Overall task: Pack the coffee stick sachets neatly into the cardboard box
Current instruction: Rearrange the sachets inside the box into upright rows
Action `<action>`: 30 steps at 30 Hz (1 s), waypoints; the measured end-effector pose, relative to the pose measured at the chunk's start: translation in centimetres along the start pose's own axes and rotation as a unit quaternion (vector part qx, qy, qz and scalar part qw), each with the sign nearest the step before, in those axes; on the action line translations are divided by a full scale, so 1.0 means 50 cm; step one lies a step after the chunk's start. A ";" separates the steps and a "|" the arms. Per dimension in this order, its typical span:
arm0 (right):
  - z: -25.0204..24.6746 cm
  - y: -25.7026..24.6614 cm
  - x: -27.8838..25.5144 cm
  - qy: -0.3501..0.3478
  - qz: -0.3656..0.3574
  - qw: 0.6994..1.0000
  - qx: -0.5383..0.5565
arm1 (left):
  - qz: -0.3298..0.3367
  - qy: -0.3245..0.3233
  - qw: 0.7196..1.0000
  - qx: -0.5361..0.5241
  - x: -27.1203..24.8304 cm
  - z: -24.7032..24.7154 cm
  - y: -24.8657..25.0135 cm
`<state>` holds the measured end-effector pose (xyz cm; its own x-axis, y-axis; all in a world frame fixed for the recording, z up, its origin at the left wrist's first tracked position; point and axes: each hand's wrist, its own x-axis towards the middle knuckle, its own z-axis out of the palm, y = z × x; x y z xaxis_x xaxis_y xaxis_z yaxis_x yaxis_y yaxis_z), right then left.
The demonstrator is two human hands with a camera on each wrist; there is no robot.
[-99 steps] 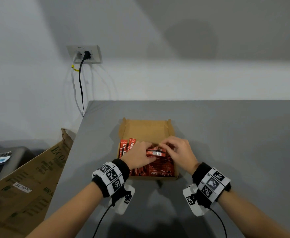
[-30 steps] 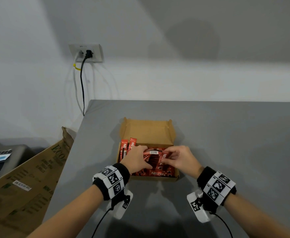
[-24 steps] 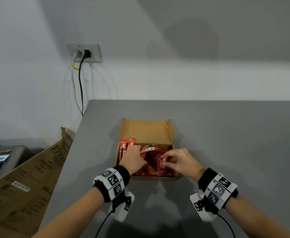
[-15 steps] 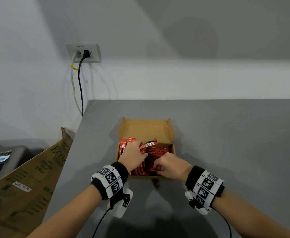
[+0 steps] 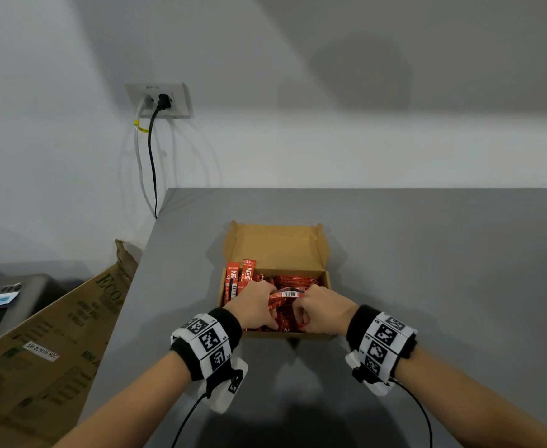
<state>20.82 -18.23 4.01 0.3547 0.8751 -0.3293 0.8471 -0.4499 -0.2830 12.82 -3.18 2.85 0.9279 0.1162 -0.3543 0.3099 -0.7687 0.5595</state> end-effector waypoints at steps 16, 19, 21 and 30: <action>0.008 0.011 0.009 0.018 0.042 0.999 0.019 | 0.002 0.024 1.000 0.015 0.007 0.006 -0.003; 0.011 0.009 0.005 0.018 0.033 0.999 -0.001 | 0.012 0.029 0.999 0.016 0.007 0.012 -0.004; 0.009 0.008 0.004 0.014 0.029 0.999 0.003 | 0.013 0.022 1.000 0.013 0.007 0.010 -0.005; -0.019 0.018 0.009 0.233 0.018 0.937 0.261 | 0.041 0.046 0.961 -0.270 0.000 -0.038 0.017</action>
<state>22.12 -18.07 4.48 0.6155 0.7867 0.0473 0.5662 -0.3997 -0.7209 13.46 -2.63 4.76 0.9605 0.1429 -0.2387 0.2742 -0.3422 0.8987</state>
